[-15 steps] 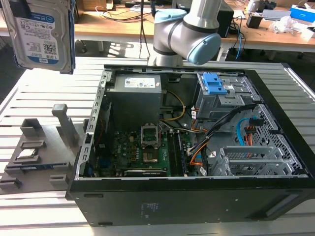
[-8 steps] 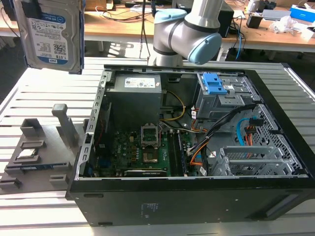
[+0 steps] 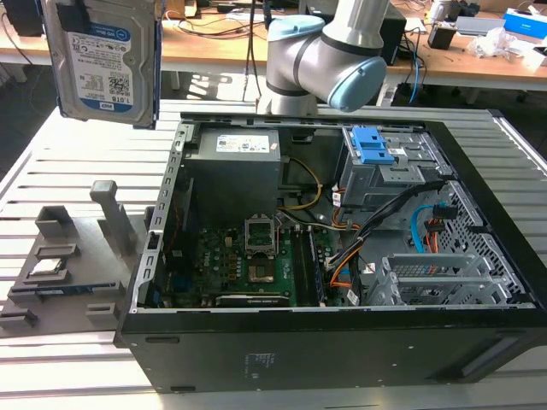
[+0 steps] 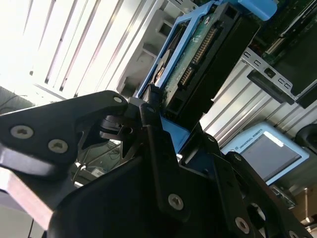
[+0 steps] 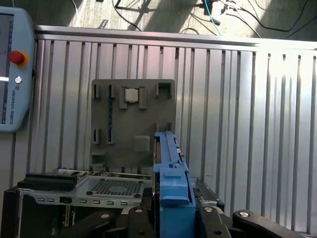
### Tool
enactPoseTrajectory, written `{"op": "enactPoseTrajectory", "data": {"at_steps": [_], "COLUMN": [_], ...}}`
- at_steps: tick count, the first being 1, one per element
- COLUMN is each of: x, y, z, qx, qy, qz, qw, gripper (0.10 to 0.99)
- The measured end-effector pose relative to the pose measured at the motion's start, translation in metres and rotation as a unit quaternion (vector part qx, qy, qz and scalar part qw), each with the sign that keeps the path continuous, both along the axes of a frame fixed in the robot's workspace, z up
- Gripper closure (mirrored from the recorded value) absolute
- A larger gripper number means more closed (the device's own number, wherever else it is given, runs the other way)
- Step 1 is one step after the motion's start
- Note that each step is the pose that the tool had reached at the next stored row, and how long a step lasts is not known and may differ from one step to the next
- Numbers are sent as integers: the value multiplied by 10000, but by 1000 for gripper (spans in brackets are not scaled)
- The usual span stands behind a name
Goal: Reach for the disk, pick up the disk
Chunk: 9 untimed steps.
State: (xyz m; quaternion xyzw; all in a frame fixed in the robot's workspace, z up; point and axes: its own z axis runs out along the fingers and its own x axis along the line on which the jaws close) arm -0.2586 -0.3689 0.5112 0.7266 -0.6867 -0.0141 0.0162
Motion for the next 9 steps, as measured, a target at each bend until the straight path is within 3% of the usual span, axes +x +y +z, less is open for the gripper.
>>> {"op": "enactPoseTrajectory", "data": {"at_steps": [9], "x": [308], "y": [9], "z": [0], "qx": [0], "qy": [5], "qz": [1], "qw": [10000], "gripper": [718]}}
